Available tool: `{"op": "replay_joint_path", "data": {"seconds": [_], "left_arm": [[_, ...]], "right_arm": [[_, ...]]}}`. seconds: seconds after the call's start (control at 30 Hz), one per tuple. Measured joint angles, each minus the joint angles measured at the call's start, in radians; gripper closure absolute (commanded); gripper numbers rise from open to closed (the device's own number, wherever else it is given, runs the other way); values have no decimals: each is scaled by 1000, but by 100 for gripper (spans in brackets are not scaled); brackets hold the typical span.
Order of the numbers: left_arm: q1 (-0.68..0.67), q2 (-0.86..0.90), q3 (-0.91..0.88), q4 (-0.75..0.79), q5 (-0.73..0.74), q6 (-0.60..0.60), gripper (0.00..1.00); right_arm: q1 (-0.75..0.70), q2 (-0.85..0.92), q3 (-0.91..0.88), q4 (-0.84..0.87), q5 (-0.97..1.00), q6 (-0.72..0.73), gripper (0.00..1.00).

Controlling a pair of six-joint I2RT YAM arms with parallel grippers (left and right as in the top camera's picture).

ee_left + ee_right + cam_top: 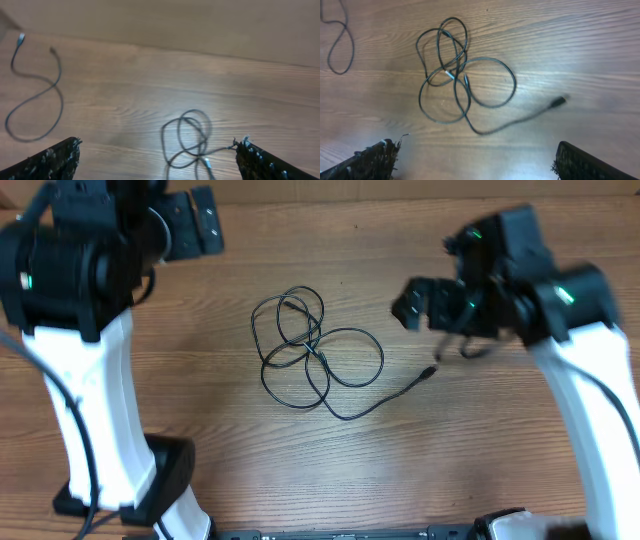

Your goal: Untangle cables

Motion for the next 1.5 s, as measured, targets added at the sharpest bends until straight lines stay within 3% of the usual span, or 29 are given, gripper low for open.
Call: {"op": "replay_joint_path", "data": {"seconds": [0.17,0.4,0.53,0.67,0.8,1.1,1.3,1.5], "left_arm": [[-159,-103,0,0,-114,-80,0],[-323,-119,-70,9,-397,-235,0],[-323,-50,-206,222,-497,-274,1],[-310,47,-313,633,-493,-149,0],[-290,95,-333,890,-418,-5,0],[-195,116,-394,1026,-336,229,0],[-131,84,-731,1097,-314,303,0],[-60,-94,-1144,1136,-259,225,0]], "right_arm": [[1,-168,0,-87,75,25,0],[1,-338,0,-100,156,63,0],[1,-386,0,-107,237,102,0],[1,-387,0,-109,292,133,0],[1,-371,0,-115,345,145,0],[1,-365,0,-91,428,153,0],[1,-337,0,-74,470,156,0],[1,-262,0,-66,474,176,0]]}}
